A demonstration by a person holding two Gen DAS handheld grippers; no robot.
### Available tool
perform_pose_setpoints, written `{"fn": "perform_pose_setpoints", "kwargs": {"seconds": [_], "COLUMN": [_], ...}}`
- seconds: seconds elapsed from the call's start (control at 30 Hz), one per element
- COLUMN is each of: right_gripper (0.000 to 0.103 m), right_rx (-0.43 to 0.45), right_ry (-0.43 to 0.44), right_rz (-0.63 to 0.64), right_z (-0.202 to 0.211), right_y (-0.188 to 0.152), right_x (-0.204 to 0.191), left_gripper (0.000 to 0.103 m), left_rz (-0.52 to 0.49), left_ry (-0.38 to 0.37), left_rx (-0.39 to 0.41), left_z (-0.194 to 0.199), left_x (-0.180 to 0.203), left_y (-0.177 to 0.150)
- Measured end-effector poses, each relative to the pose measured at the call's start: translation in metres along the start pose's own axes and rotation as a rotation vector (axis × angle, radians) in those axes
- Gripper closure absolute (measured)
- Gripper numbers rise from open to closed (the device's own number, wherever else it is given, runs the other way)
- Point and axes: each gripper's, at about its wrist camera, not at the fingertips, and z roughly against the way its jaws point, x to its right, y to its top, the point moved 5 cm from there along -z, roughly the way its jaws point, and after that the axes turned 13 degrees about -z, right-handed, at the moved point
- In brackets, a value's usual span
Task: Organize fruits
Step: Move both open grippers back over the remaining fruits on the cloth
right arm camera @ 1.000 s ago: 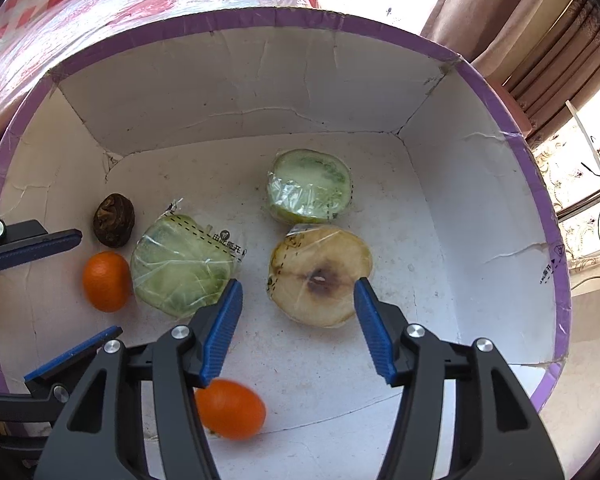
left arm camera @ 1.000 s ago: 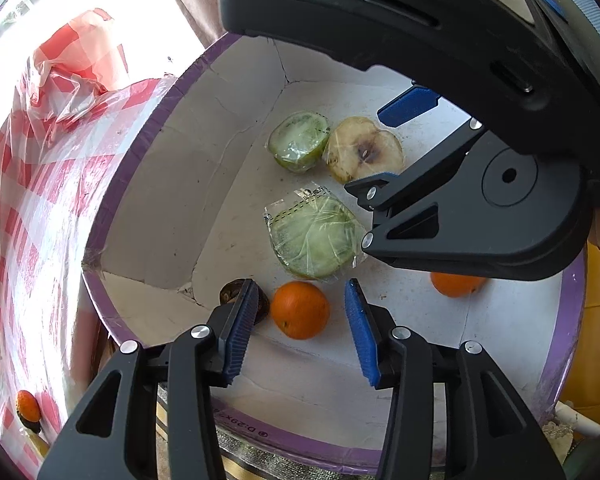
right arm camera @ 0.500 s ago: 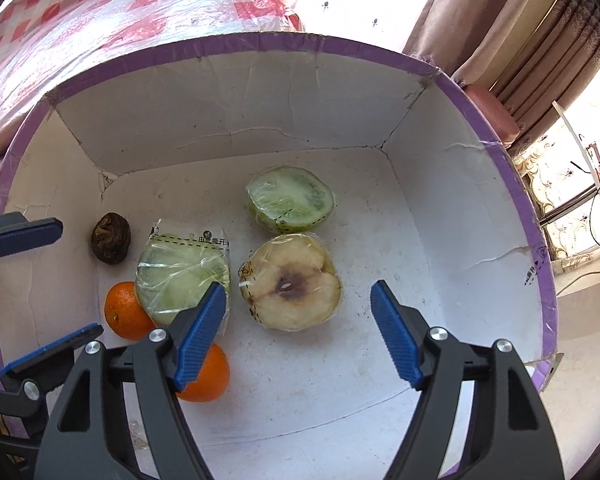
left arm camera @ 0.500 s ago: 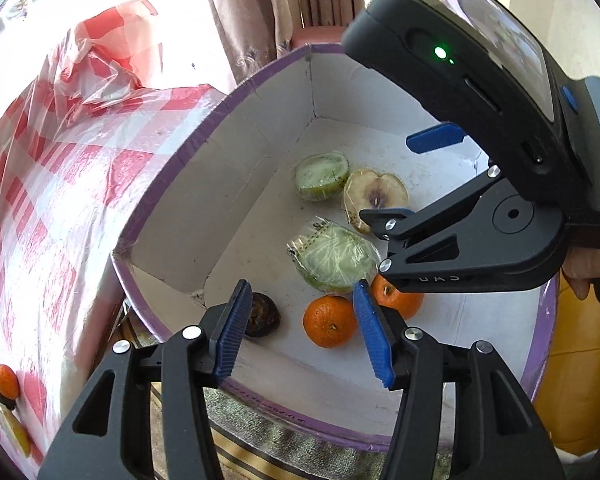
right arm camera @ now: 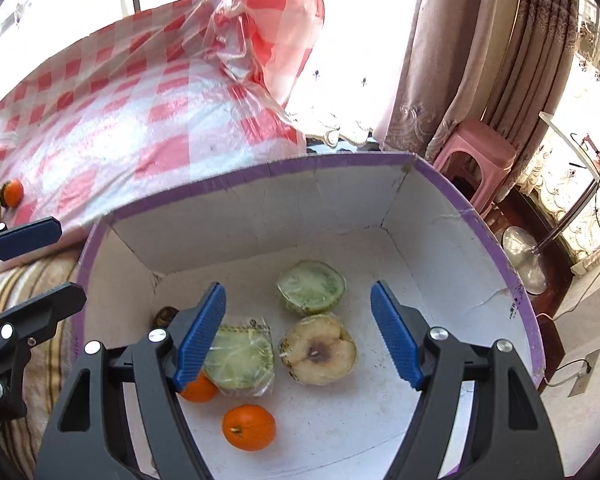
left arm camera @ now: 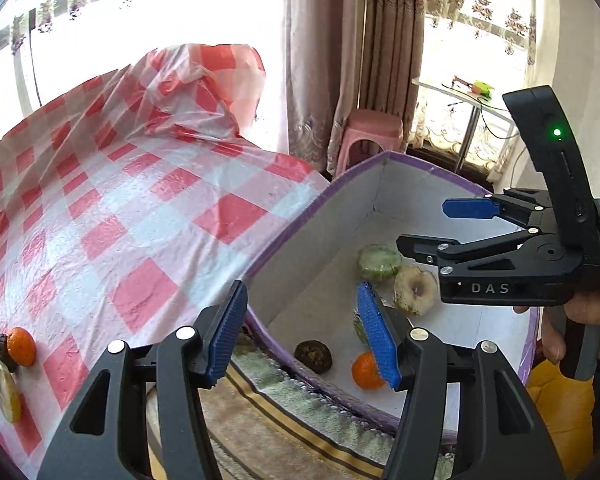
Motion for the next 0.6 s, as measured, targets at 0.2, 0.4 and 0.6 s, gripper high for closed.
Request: {"fn": "perform_pose_setpoints", "kwargs": {"seconds": [0.2,0.4,0.6], "right_gripper": [0.028,0.022,0.007], "right_rx": [0.076,0.123,0.151], "right_ry": [0.037,0.141,0.199], "right_rz": [0.010,-0.011,0.066], "right_z": [0.017,0.020,0.020], "right_y": [0.012,0.019,0.020], "right_x": [-0.037,-0.084,-0.145], "left_gripper": [0.046,0.046,0.034], "left_rz": [0.044,0.145,0.230], "left_ry": [0.095,0.192,0.269], "left_rx": [0.034,0.078,0.070], "left_z": [0.022,0.049,0.069], "left_x": [-0.037,-0.090,-0.136], "left_y": [-0.007,-0.018,-0.043]}}
